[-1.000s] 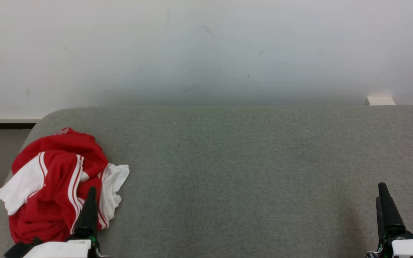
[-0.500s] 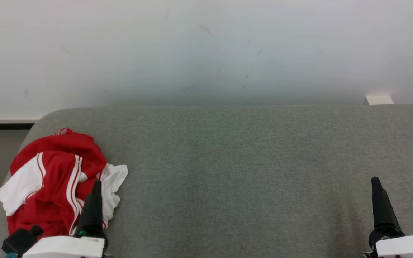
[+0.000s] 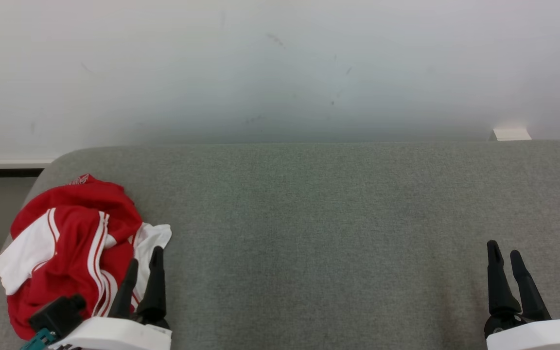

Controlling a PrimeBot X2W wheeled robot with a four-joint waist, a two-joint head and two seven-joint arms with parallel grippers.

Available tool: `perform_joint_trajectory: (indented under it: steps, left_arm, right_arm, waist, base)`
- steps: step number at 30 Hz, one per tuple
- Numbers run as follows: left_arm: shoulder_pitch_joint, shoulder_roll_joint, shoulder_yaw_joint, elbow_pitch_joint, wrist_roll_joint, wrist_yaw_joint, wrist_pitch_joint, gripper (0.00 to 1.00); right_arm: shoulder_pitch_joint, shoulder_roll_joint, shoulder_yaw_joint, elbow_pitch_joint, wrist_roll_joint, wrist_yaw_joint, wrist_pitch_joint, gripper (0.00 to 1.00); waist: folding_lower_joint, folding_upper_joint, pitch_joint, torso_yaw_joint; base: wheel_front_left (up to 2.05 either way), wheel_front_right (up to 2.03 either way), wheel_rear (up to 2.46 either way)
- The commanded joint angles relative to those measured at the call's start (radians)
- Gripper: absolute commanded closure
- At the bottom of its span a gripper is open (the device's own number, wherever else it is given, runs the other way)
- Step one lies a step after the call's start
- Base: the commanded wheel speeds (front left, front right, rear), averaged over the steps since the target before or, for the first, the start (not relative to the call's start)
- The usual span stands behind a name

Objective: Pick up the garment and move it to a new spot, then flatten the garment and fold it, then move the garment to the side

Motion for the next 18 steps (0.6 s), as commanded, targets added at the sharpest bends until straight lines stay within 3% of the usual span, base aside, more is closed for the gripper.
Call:
perform_joint_trajectory:
  steps: [1,18]
  left_arm:
    - [-0.016,0.01,-0.005,-0.014,0.042,0.002,-0.012,0.0]
    - [-0.012,0.025,-0.053,0.008,0.244,0.028,-0.061,0.0]
  right_arm:
    - [-0.002,-0.008,0.005,-0.006,-0.047,-0.001,-0.011,0.0]
    - [-0.005,-0.005,0.021,0.026,-0.276,-0.001,-0.059,0.0]
  waist:
    - [0.0,0.0,0.0,-0.001]
    - [0.0,0.0,-0.004,-0.009]
  base:
    - [0.0,0.0,0.0]
    - [0.0,0.0,0.0]
